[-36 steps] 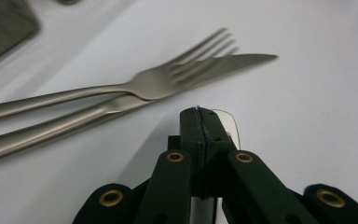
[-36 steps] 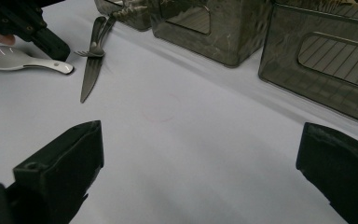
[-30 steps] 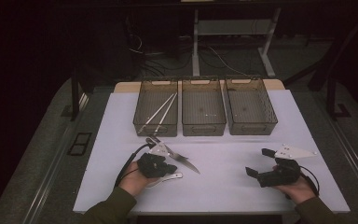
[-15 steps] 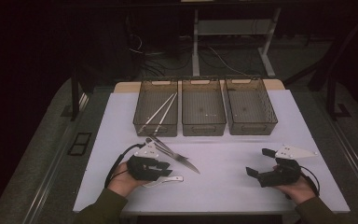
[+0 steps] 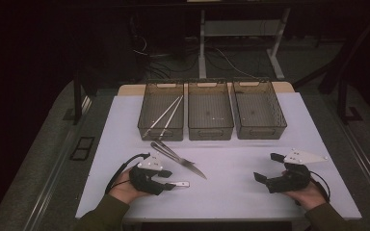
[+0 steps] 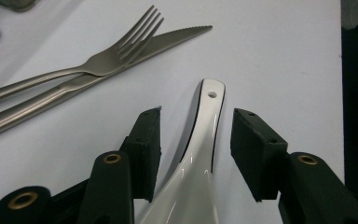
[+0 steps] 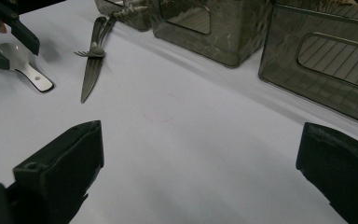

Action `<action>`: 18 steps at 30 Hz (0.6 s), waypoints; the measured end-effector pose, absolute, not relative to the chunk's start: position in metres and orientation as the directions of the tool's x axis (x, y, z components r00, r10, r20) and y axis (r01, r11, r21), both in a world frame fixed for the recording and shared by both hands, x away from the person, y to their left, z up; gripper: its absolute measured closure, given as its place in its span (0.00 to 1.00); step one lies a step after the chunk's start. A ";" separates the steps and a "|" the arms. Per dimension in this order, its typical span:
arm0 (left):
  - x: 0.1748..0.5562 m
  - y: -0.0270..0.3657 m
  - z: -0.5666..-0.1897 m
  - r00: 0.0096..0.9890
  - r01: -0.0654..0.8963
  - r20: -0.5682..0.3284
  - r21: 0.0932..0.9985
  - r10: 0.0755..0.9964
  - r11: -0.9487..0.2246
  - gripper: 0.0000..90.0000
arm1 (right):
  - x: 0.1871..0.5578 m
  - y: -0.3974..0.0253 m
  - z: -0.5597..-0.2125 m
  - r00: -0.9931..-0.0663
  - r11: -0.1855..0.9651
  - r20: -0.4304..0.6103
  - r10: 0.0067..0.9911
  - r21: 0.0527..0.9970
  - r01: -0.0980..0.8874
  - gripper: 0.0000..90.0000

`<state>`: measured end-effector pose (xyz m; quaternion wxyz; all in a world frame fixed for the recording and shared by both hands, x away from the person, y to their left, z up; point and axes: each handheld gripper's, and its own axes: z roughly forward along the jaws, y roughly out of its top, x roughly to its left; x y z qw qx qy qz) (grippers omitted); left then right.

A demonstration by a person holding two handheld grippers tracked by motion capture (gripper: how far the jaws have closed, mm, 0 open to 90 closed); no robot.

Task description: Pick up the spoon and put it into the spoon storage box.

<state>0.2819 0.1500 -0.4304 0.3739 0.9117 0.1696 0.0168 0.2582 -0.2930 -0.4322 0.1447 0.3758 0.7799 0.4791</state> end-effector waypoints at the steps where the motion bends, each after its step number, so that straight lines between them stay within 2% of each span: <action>1: 0.282 0.149 -0.431 0.943 0.294 -0.094 0.686 0.319 -0.666 0.58 | 0.258 -0.293 -0.432 -0.675 0.259 0.134 0.725 0.856 0.448 0.01; 6: 0.283 0.145 -0.436 0.950 0.280 -0.088 0.669 0.301 -0.688 0.61 | 0.258 -0.293 -0.432 -0.676 0.259 0.133 0.725 0.856 0.447 0.01; 15: 0.284 0.140 -0.441 0.961 0.246 -0.066 0.651 0.269 -0.718 0.75 | 0.258 -0.293 -0.432 -0.676 0.261 0.133 0.725 0.855 0.448 0.01; 18: 0.283 0.139 -0.441 0.962 0.239 -0.060 0.651 0.265 -0.720 0.76 | 0.258 -0.293 -0.432 -0.676 0.262 0.131 0.725 0.856 0.447 0.01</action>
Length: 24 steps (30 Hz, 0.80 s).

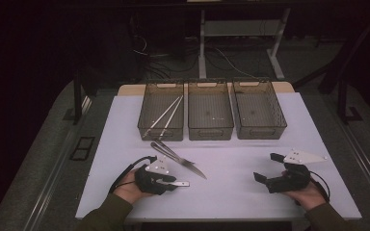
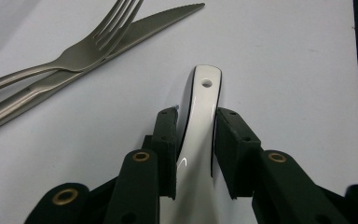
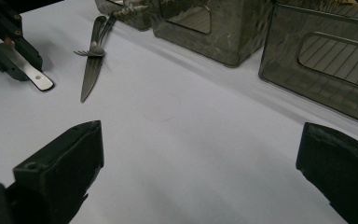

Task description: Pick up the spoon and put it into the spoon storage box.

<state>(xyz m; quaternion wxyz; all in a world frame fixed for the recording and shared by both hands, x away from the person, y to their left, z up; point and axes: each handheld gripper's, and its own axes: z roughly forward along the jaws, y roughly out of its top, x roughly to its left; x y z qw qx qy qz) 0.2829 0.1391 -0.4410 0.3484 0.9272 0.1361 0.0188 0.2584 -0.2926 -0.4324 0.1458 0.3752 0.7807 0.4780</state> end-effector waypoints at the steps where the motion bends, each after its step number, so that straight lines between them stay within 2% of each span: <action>1: 0.283 0.139 -0.441 0.963 0.236 -0.057 0.652 0.264 -0.720 0.77 | 0.258 -0.293 -0.432 -0.675 0.261 0.132 0.726 0.855 0.448 0.01; 5: 0.281 0.137 -0.440 0.965 0.221 -0.033 0.639 0.262 -0.737 0.81 | 0.258 -0.292 -0.432 -0.675 0.261 0.133 0.726 0.855 0.448 0.01; 12: 0.280 0.135 -0.439 0.961 0.232 -0.030 0.627 0.275 -0.744 0.81 | 0.258 -0.293 -0.432 -0.676 0.262 0.131 0.725 0.856 0.446 0.01; 24: 0.279 0.137 -0.433 0.951 0.272 -0.067 0.650 0.302 -0.710 0.82 | 0.258 -0.293 -0.432 -0.677 0.260 0.133 0.724 0.857 0.446 0.01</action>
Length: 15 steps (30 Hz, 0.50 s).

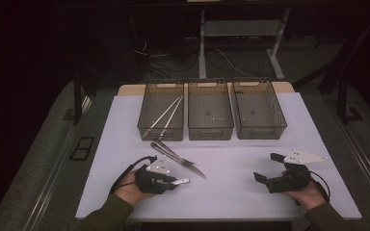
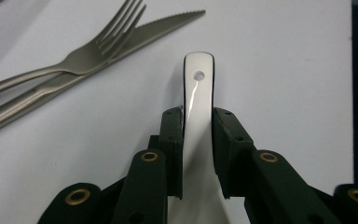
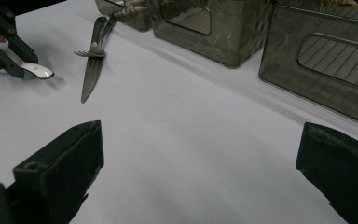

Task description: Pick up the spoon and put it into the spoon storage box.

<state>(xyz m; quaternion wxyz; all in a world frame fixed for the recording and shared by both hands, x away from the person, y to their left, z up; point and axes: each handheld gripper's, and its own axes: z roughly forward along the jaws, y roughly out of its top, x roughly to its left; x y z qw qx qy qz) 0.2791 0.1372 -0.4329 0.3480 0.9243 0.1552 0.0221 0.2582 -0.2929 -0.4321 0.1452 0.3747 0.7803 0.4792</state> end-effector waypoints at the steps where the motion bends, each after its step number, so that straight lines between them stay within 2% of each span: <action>1: 0.279 0.138 -0.431 0.952 0.266 -0.062 0.650 0.299 -0.712 0.82 | 0.258 -0.293 -0.432 -0.677 0.260 0.133 0.724 0.856 0.446 0.01; 15: 0.278 0.142 -0.423 0.942 0.284 -0.074 0.699 0.329 -0.656 0.82 | 0.258 -0.293 -0.432 -0.676 0.258 0.134 0.725 0.857 0.446 0.01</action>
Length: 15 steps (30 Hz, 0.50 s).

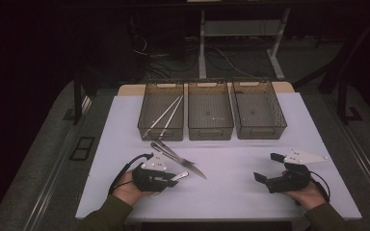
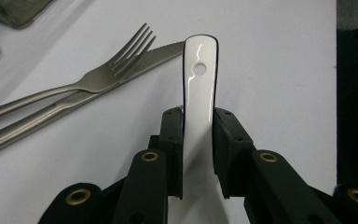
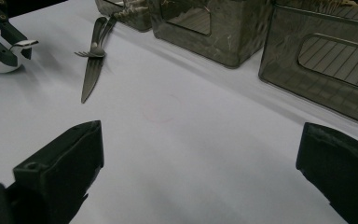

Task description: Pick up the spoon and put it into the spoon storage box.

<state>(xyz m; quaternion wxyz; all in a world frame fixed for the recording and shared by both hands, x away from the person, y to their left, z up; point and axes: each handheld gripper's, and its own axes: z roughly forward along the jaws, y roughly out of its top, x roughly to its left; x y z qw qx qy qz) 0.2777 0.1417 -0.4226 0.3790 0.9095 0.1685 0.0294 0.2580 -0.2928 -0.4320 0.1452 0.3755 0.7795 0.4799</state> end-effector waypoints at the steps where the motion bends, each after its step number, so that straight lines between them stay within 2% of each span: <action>1: 0.278 0.142 -0.422 0.941 0.286 -0.077 0.701 0.329 -0.653 0.82 | 0.258 -0.293 -0.432 -0.676 0.258 0.134 0.725 0.857 0.446 0.01; 15: 0.280 0.148 -0.412 0.929 0.304 -0.094 0.749 0.359 -0.589 0.82 | 0.258 -0.293 -0.432 -0.677 0.261 0.132 0.724 0.856 0.446 0.01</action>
